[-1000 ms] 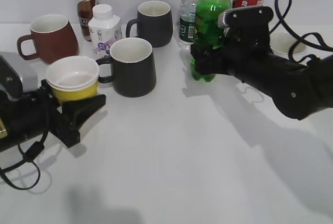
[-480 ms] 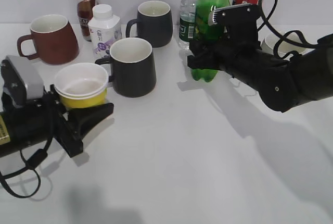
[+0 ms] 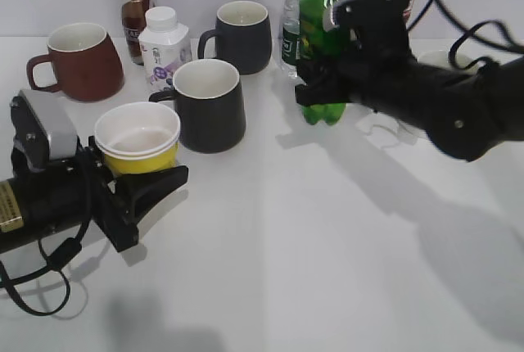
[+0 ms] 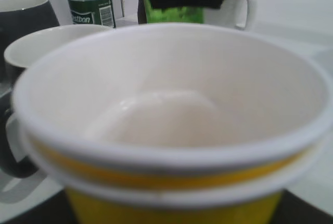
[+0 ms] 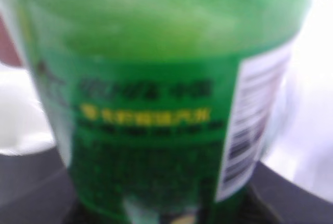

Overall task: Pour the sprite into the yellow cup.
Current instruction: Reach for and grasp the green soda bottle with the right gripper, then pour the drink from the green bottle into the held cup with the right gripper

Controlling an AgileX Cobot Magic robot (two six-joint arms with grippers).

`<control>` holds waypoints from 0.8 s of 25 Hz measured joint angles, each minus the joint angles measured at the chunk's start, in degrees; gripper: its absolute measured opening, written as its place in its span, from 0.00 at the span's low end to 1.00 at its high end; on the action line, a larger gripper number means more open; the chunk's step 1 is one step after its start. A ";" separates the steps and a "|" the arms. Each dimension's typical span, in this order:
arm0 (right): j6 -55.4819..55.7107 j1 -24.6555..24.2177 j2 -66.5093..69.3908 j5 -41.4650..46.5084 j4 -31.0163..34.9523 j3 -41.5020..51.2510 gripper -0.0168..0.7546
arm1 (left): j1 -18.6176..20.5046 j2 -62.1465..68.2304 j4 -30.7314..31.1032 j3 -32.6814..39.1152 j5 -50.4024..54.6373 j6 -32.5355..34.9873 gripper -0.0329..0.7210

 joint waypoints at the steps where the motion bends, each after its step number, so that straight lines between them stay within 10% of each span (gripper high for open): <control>1: 0.00 0.00 -1.15 0.53 -2.22 0.00 0.50 | 0.00 0.00 0.00 -0.12 0.00 -0.63 0.57; 20: -10.23 0.00 -10.97 5.14 -37.16 0.04 0.50 | 0.00 0.00 10.60 -8.21 0.11 -6.55 0.56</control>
